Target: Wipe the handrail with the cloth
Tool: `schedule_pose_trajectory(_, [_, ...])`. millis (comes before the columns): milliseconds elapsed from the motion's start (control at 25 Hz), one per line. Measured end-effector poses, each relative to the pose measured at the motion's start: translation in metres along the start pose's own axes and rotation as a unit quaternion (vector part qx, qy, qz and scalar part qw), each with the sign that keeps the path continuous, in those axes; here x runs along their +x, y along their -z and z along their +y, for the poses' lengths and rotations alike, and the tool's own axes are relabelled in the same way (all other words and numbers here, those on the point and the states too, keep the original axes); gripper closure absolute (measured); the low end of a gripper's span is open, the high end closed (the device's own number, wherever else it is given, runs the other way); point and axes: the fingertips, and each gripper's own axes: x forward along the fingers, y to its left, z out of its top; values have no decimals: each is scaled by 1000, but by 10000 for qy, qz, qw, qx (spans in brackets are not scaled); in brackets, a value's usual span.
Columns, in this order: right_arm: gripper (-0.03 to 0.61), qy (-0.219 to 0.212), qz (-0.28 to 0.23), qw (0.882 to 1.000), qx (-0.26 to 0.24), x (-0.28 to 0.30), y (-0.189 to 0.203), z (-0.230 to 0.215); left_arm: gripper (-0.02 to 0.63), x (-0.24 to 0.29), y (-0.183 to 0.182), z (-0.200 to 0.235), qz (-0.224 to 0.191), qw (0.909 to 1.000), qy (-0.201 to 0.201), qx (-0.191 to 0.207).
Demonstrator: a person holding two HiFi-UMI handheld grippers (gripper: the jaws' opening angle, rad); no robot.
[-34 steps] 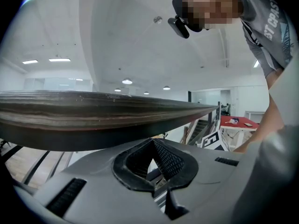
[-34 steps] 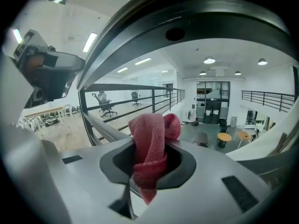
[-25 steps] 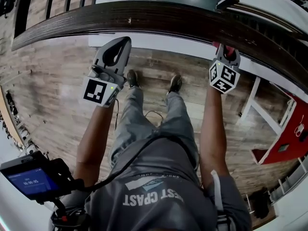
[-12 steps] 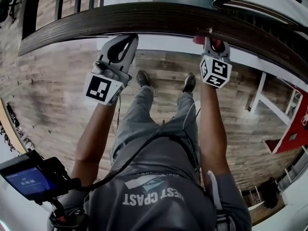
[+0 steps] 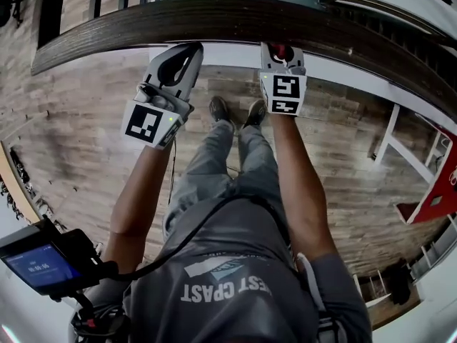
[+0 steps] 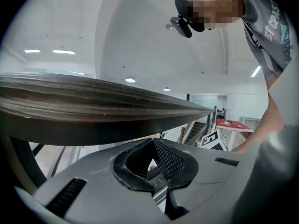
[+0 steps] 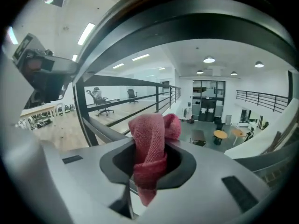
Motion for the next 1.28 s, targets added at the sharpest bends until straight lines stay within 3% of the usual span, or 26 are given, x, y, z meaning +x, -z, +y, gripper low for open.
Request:
schedule_pose_trajectory(80, [500,14,-88,9998,165,-7,-6,-11,607,5,-6,-8,-27,10000,-47,43])
schedule_pose_trajectory(200, [500,881,-268,9953,299,-53,-4,-93,607,4,-16,-13,-65,9997,-200,128])
schedule_pose_trajectory(280, [500,1448,-119,9886,392,-75,13,-147,607,0,-15,-10,-44,9993,-354,136])
schedule_pose_trajectory(360, [500,1546,57,9871,411,-74,28,-155,607,-4,-8,-6,20,9987,-491,106])
schedule_pose_trajectory(440, [500,1217,54,9924,190,-56,26,-116,607,-9,-4,-4,28,9988,-487,101])
schedule_pose_trajectory(600, [500,8,0,9999,-113,5,0,10,607,-11,6,8,47,9992,-408,38])
schedule_pose_trajectory(720, [500,-491,111,9987,105,47,-7,68,607,-19,24,41,284,9990,-334,40])
schedule_pose_trajectory(800, [500,-160,89,9995,274,45,-11,45,607,-26,25,60,222,9994,-278,-31])
schedule_pose_trajectory(880, [500,560,-46,9980,292,20,-9,-4,607,-41,12,74,-62,9997,-229,-41])
schedule_pose_trajectory(960, [500,1347,40,9900,416,-9,-7,-41,607,-64,3,90,-213,9995,-227,20])
schedule_pose_trajectory(1040, [500,1777,195,9822,574,-16,4,-47,607,-86,7,108,-211,9994,-262,-24])
schedule_pose_trajectory(1120, [500,1717,161,9839,472,-1,3,-16,607,-103,16,118,-206,9994,-269,-53])
schedule_pose_trajectory(1280, [500,572,-76,9983,9,42,-28,122,607,-125,17,115,-387,9989,-146,-236])
